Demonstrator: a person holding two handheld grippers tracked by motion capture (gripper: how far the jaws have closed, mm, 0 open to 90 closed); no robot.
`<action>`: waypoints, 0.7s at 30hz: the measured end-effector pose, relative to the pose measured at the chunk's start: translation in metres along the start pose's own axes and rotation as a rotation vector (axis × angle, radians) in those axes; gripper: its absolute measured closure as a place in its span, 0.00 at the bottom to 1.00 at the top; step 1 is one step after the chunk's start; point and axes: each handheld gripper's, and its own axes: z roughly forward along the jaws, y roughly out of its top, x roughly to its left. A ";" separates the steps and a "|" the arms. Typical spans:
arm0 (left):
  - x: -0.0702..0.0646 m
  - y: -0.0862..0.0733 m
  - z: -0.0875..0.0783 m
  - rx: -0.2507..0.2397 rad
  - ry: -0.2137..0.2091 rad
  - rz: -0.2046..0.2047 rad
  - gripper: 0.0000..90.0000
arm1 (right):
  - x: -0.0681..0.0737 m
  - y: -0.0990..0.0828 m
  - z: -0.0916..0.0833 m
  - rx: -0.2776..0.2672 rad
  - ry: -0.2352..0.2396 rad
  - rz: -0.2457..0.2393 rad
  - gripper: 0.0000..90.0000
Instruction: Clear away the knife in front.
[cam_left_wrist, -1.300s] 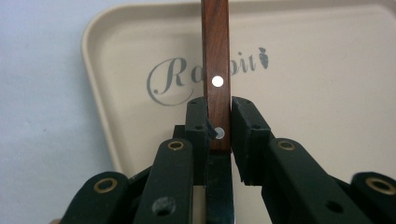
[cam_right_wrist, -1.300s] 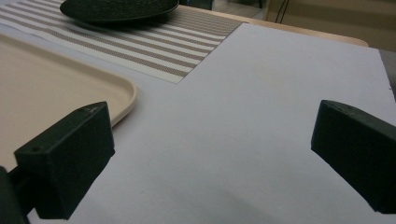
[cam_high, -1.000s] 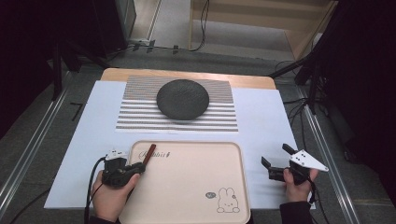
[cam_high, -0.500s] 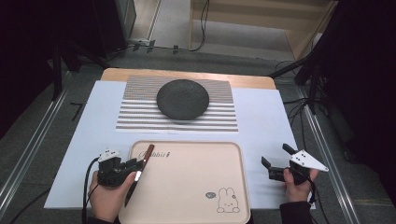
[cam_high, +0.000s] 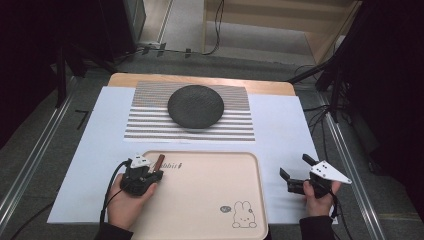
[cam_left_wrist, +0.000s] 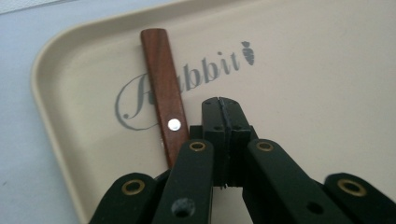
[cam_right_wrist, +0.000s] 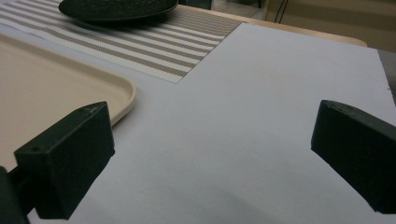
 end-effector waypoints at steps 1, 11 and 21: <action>0.002 -0.001 0.000 0.005 0.003 0.001 1.00 | 0.000 0.000 0.000 -0.001 -0.001 -0.002 0.00; 0.017 -0.010 -0.009 -0.013 0.002 -0.012 1.00 | 0.000 0.000 0.000 0.001 -0.003 -0.003 0.00; 0.026 -0.019 -0.013 -0.061 -0.008 -0.019 1.00 | 0.001 0.000 0.001 0.006 -0.007 -0.006 0.00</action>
